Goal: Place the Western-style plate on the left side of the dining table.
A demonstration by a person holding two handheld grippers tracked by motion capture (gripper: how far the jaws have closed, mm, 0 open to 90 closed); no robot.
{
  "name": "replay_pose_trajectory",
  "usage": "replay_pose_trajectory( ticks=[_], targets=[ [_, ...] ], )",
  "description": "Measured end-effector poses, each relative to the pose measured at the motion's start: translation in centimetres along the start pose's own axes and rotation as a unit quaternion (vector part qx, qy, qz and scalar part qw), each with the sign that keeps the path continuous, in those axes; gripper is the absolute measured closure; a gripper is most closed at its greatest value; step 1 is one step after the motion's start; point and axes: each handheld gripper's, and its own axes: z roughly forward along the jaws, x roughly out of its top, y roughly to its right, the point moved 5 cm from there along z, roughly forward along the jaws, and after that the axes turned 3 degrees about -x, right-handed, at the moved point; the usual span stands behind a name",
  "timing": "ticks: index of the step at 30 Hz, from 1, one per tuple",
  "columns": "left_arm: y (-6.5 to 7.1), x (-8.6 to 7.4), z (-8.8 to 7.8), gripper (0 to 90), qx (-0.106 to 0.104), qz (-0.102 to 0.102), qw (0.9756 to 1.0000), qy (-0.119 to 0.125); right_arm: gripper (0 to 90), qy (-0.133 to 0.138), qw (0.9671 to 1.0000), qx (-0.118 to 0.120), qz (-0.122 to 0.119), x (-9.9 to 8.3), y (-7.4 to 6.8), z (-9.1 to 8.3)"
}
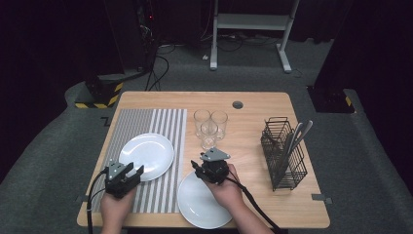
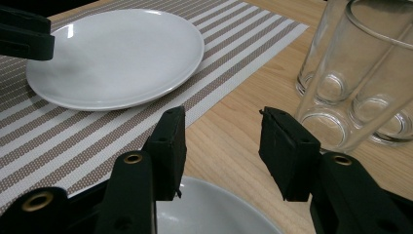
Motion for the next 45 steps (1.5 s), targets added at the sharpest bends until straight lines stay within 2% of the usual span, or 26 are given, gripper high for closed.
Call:
replay_pose_trajectory(
  ticks=[3,5,9,13,16,19,29,35,39,45],
  targets=[
    [0.2,-0.2,0.0,51.8,0.009,0.004,0.9999,-0.004,54.8,-0.002,0.9998,-0.006,-0.016,-0.2,0.1,-0.5],
    [0.2,-0.3,0.0,53.2,0.001,-0.007,0.9999,-0.008,55.8,0.000,0.9999,-0.006,-0.011,-0.5,0.4,-1.0],
    [0.0,-0.5,0.0,53.1,-0.004,-0.007,0.9999,-0.008,55.8,0.000,0.9998,-0.013,-0.012,-1.0,0.9,-1.6],
    [0.0,-0.4,0.0,52.1,-0.008,0.000,1.0000,-0.001,56.2,0.003,0.9998,-0.018,0.000,-1.2,1.6,-1.9],
    [0.2,-0.5,0.0,51.8,-0.009,0.012,0.9999,-0.002,56.7,0.005,0.9997,-0.022,0.009,-1.3,2.1,-2.1],
    [0.1,-0.6,-0.1,51.7,-0.012,0.014,0.9998,-0.001,56.8,0.009,0.9996,-0.026,0.008,-1.2,2.4,-2.3],
    [-0.6,-1.1,-0.6,48.3,-0.002,0.009,1.0000,0.004,58.1,0.044,0.9980,-0.045,0.007,-0.5,3.2,-3.7],
    [-1.6,-1.2,-1.2,48.4,0.006,0.000,0.9999,0.011,58.1,0.056,0.9972,-0.048,0.007,0.0,3.7,-4.3],
    [-2.6,-1.5,-1.6,48.4,0.016,-0.011,0.9998,0.011,59.6,0.066,0.9960,-0.059,0.006,0.3,4.1,-4.8],
    [-4.3,-1.7,-2.2,48.4,0.034,-0.021,0.9991,0.012,58.8,0.082,0.9946,-0.061,0.015,0.8,4.8,-5.7]
  ],
)
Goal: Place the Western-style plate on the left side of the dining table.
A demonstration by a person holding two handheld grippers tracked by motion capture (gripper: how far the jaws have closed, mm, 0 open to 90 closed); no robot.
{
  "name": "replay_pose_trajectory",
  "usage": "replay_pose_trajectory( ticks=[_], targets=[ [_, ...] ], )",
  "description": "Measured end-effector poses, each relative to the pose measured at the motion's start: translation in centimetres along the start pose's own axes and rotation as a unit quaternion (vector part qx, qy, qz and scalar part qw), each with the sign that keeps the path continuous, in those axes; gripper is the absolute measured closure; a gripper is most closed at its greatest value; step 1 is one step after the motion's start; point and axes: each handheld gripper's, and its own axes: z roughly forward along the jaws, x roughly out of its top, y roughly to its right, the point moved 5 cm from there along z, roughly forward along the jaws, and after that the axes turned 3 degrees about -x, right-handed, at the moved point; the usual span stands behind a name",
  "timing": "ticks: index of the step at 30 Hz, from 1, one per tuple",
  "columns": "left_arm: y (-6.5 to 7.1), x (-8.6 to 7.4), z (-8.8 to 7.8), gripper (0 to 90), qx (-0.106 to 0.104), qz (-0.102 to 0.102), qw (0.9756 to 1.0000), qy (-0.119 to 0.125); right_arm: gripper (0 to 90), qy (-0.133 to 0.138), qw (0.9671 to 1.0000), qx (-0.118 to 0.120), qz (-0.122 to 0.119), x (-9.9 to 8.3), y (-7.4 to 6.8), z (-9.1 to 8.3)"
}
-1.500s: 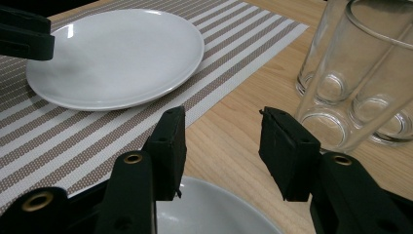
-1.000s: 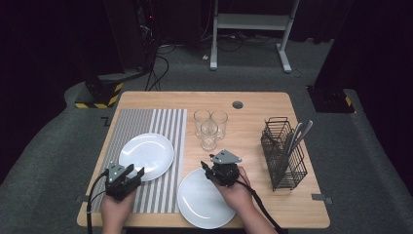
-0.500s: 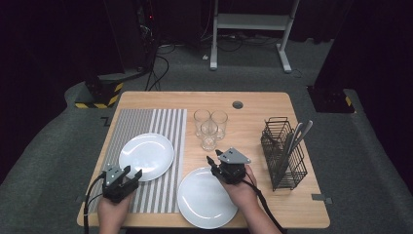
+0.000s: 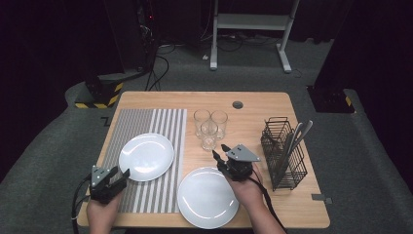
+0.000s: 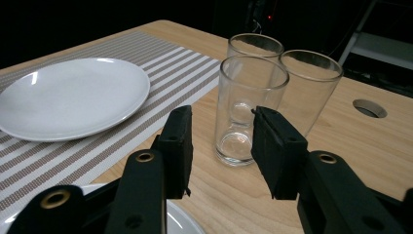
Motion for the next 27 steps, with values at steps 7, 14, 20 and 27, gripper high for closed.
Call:
replay_pose_trajectory(
  ticks=[7,14,20,27],
  targets=[
    [-1.8,-0.6,-0.1,48.1,0.013,-0.013,0.9998,-0.006,58.7,0.015,0.9999,-0.009,0.000,0.8,1.0,-0.9],
    [-2.3,-1.0,0.2,47.2,0.011,-0.013,0.9998,-0.012,57.8,0.029,0.9995,-0.011,-0.002,1.4,1.4,-1.7],
    [-2.4,-1.2,0.4,47.0,0.008,-0.017,0.9997,-0.018,56.2,0.040,0.9989,-0.021,-0.009,2.0,1.8,-2.5],
    [-2.4,-1.3,0.4,44.8,0.005,-0.018,0.9996,-0.020,55.6,0.057,0.9977,-0.037,-0.006,2.7,2.8,-3.6]
  ],
)
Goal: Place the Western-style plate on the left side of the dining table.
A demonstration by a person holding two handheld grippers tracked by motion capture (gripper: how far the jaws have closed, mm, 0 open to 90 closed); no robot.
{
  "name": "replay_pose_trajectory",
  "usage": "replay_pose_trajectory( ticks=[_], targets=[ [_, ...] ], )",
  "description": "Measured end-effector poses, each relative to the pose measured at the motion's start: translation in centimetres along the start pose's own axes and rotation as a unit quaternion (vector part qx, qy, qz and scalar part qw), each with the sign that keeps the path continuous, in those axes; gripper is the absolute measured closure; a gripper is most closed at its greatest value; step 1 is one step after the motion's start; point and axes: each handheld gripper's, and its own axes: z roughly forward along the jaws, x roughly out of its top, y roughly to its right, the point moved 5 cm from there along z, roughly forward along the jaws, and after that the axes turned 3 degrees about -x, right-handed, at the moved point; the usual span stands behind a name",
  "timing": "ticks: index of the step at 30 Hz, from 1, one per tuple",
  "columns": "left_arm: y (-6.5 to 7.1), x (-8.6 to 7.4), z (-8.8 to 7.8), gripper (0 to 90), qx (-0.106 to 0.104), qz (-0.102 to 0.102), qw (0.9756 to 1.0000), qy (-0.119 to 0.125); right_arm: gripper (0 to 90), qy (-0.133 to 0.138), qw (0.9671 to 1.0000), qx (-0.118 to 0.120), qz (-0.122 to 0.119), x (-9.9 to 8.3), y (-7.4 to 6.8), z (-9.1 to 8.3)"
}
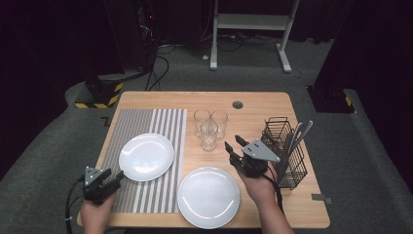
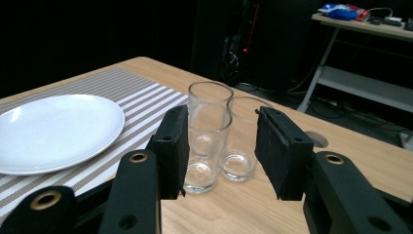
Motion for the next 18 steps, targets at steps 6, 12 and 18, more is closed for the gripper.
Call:
replay_pose_trajectory(
  ticks=[6,12,18],
  targets=[
    [0.2,0.0,-0.4,43.8,0.000,0.006,1.0000,0.000,55.7,0.013,0.9999,-0.006,0.003,0.7,0.8,-0.8],
    [0.1,-0.3,-0.3,42.3,-0.003,0.006,1.0000,-0.006,55.4,0.024,0.9996,-0.014,0.005,1.3,1.4,-1.4],
    [0.0,-0.4,-0.3,41.0,-0.008,0.005,0.9999,-0.012,54.3,0.034,0.9991,-0.024,0.007,1.8,2.0,-2.0]
  ],
)
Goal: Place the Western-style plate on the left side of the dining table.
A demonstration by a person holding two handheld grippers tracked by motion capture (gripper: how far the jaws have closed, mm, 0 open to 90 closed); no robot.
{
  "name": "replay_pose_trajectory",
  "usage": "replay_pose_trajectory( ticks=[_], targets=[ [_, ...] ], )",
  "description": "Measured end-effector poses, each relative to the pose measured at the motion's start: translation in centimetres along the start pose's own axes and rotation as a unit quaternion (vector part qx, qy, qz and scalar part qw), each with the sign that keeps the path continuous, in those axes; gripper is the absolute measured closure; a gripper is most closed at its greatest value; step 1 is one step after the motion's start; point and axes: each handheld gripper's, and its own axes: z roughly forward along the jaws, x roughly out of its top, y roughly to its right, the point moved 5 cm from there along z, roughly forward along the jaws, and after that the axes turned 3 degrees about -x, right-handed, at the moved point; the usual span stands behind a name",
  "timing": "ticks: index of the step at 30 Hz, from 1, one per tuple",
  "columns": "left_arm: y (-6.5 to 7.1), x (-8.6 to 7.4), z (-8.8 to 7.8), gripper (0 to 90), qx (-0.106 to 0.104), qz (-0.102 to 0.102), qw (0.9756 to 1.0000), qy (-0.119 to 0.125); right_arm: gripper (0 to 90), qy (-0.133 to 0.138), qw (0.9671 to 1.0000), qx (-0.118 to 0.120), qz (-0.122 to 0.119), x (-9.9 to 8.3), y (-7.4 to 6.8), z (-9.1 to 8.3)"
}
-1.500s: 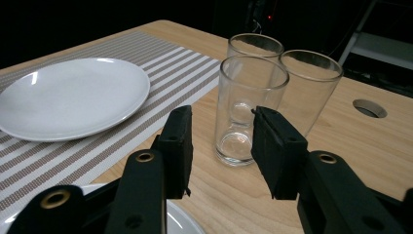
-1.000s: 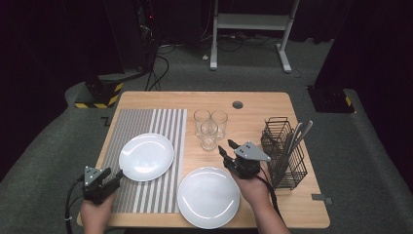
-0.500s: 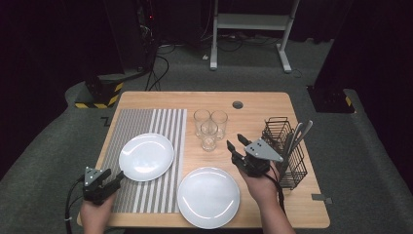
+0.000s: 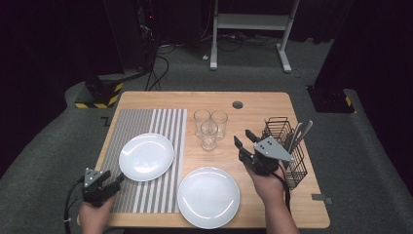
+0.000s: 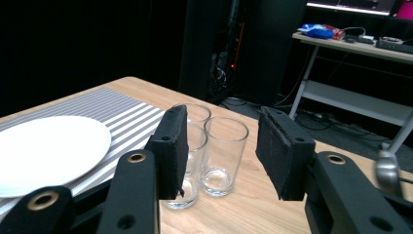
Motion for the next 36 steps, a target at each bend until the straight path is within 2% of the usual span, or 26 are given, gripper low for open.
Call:
replay_pose_trajectory(
  ticks=[7,15,36],
  targets=[
    [-0.2,-0.1,0.2,39.4,-0.007,-0.015,0.9998,-0.014,54.2,0.008,0.9999,-0.007,0.003,0.5,0.8,-0.5],
    [-0.3,-0.2,0.4,39.3,-0.006,-0.016,0.9995,-0.025,53.6,0.015,0.9997,-0.017,0.004,0.9,1.4,-1.1],
    [-0.2,-0.3,0.5,38.8,-0.013,-0.016,0.9993,-0.032,52.3,0.023,0.9988,-0.042,0.014,1.0,3.2,-1.8]
  ],
)
